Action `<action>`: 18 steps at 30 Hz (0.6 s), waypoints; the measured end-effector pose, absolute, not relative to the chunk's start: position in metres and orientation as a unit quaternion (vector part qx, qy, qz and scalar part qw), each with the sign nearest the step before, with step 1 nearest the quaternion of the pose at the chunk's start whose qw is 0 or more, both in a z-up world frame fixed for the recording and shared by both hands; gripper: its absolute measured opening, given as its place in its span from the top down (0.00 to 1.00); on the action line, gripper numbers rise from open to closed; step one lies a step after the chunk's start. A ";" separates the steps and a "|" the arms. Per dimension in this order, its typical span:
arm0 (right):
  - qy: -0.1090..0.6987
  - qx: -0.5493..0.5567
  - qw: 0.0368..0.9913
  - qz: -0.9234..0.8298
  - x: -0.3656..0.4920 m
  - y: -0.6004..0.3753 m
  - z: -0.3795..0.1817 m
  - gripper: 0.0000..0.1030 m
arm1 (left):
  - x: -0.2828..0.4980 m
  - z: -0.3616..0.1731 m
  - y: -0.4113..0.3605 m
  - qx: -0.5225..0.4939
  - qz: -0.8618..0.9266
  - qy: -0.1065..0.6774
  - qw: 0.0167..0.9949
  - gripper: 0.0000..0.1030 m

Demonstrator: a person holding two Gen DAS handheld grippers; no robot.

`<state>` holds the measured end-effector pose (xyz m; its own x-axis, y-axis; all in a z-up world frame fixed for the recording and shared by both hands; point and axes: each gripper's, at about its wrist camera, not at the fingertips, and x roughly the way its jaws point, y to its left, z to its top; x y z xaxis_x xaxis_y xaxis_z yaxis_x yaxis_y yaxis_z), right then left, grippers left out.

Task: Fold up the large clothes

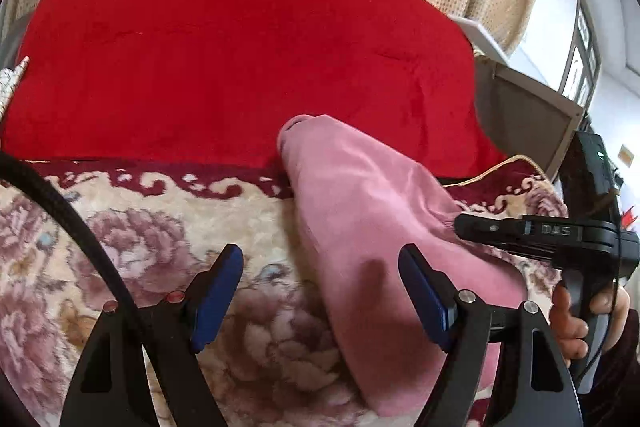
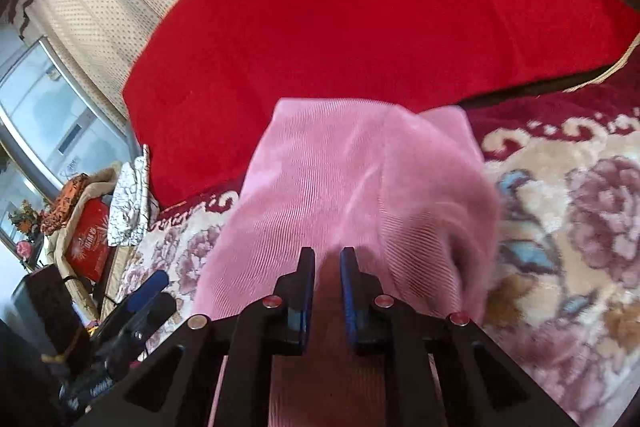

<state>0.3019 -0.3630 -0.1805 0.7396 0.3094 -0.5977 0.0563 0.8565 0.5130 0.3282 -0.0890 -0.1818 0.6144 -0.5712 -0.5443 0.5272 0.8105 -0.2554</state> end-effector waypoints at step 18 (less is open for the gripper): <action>0.370 0.297 0.876 0.086 0.266 -0.376 -0.197 0.41 | 0.320 -0.196 -0.120 0.020 -0.325 0.333 0.885 0.20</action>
<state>0.2657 -0.3756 -0.1968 0.7108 0.3715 -0.5972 0.0690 0.8082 0.5849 0.3205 -0.1195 -0.1956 0.5672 -0.5622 -0.6019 0.5894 0.7875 -0.1802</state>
